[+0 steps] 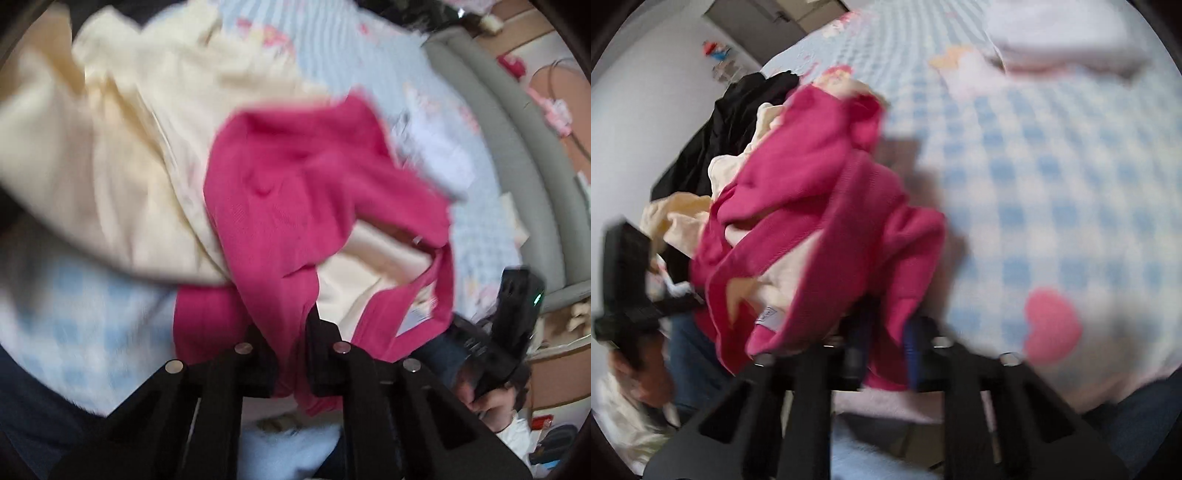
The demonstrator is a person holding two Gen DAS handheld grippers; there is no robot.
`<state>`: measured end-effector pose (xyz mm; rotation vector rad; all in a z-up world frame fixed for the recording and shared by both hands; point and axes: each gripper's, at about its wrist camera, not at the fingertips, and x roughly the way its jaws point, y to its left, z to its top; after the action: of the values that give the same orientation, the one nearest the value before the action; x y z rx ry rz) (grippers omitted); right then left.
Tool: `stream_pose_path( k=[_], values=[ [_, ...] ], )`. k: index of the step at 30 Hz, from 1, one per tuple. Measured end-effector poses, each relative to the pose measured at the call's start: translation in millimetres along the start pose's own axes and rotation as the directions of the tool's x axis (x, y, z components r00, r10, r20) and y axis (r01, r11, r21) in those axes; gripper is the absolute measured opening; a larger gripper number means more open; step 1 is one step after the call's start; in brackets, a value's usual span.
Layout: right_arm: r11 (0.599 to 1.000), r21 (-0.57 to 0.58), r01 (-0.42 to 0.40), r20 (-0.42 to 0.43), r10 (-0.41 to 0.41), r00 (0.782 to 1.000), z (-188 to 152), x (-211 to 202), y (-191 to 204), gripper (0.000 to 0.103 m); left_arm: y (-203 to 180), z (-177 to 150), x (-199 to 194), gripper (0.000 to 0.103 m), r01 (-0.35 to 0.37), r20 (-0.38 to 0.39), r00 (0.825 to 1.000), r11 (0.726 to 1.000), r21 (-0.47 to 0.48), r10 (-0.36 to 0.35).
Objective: Fold clothes
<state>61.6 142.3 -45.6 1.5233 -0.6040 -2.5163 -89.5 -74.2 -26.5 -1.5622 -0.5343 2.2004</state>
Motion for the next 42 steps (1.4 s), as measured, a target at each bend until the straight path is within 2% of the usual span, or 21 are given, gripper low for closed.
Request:
stream_pose_path(
  k=[2,5,9,11,13,14,15,20,21,22,23,24,26,28,29,30,32,36,40,41,42],
  values=[
    [0.998,-0.034,0.053,0.066,-0.051,0.997,7.6,-12.5,5.2,0.010,3.1,6.6,-18.2,0.011,0.007,0.064,0.998,1.000,-0.007,-0.006],
    [0.997,-0.013,0.079,0.152,-0.077,0.985,18.3,-33.8,-3.5,0.009,2.4,15.6,-35.2,0.010,0.030,0.100,0.995,1.000,-0.004,-0.030],
    [0.993,-0.048,0.105,0.243,-0.090,0.966,35.7,-55.2,7.8,0.009,-2.1,32.7,-57.1,0.010,0.053,0.159,0.985,0.996,0.067,-0.063],
    [0.991,-0.081,0.104,0.292,-0.076,0.953,43.4,-67.2,20.7,0.012,4.7,38.8,-58.1,0.010,0.042,0.160,0.986,0.998,0.052,-0.050],
    [0.999,-0.037,0.013,0.240,-0.004,0.971,45.1,-63.0,13.1,0.019,15.0,37.9,-41.0,0.011,0.076,0.116,0.990,0.997,-0.004,-0.075],
    [1.000,-0.012,-0.023,0.195,0.025,0.980,43.0,-54.1,5.5,0.036,22.0,34.4,-28.8,0.011,0.091,0.080,0.993,0.995,-0.034,-0.088],
    [0.999,-0.006,-0.036,0.143,0.036,0.989,38.9,-41.4,-0.9,0.047,27.4,32.7,-18.6,0.013,0.096,0.047,0.994,0.994,-0.055,-0.094],
    [1.000,-0.003,0.018,-0.036,-0.018,0.999,15.4,18.8,-20.8,0.055,37.7,17.4,17.2,0.033,0.065,-0.063,0.995,0.992,-0.108,-0.072],
    [1.000,-0.005,0.004,-0.037,-0.004,0.999,16.8,21.4,-20.7,0.059,36.6,14.7,24.3,0.043,0.051,-0.081,0.995,0.993,-0.103,-0.060],
    [1.000,-0.008,-0.011,-0.037,0.010,0.999,18.2,24.1,-20.6,0.065,33.0,11.2,33.9,0.046,0.038,-0.115,0.992,0.996,-0.083,-0.048],
    [1.000,-0.011,-0.023,-0.038,0.023,0.999,19.6,26.5,-20.3,0.077,29.7,6.7,41.5,0.047,0.023,-0.145,0.989,0.998,-0.066,-0.032],
    [1.000,-0.027,-0.013,-0.038,0.012,0.999,20.2,27.1,-17.6,0.079,26.4,3.2,45.3,0.047,0.003,-0.151,0.989,0.999,-0.049,-0.011],
    [0.998,-0.059,0.008,-0.039,-0.010,0.999,21.5,28.2,-12.1,0.078,21.6,-1.0,47.5,0.046,-0.017,-0.141,0.990,0.999,-0.029,0.013],
    [0.999,-0.047,0.022,-0.023,-0.023,0.999,19.2,26.2,-14.6,0.067,20.4,-1.9,43.9,0.028,-0.004,-0.121,0.993,0.999,-0.036,-0.001],
    [0.999,-0.022,0.025,-0.008,-0.026,1.000,16.4,23.9,-19.2,0.049,20.3,-1.3,41.2,0.025,0.005,-0.110,0.994,0.999,-0.043,-0.010],
    [1.000,0.003,0.026,0.007,-0.026,1.000,14.0,21.4,-23.9,0.041,19.7,1.0,37.7,0.018,0.017,-0.095,0.995,0.999,-0.043,-0.021],
    [0.999,0.041,-0.032,0.040,0.031,0.999,17.7,10.5,-33.2,0.016,9.2,8.0,28.3,0.014,0.024,-0.058,0.998,1.000,0.003,-0.024],
    [1.000,-0.026,0.001,0.143,0.003,0.990,49.2,-17.7,-23.1,0.012,-27.8,38.5,10.5,0.012,0.017,0.017,1.000,0.993,0.120,-0.019],
    [0.996,-0.073,0.060,0.251,-0.040,0.967,114.1,-48.5,-9.0,0.011,-84.4,128.1,-19.2,0.011,-0.027,0.112,0.994,0.978,0.209,0.004],
    [0.994,-0.083,0.075,0.284,-0.049,0.958,142.9,-64.5,-2.0,0.011,-104.1,148.7,-45.6,0.011,-0.012,0.172,0.985,0.973,0.233,-0.029],
    [0.988,-0.112,0.109,0.367,-0.060,0.928,166.2,-97.0,14.6,0.010,-125.1,166.6,-77.2,0.011,0.010,0.243,0.967,0.965,0.261,-0.075]
  ],
)
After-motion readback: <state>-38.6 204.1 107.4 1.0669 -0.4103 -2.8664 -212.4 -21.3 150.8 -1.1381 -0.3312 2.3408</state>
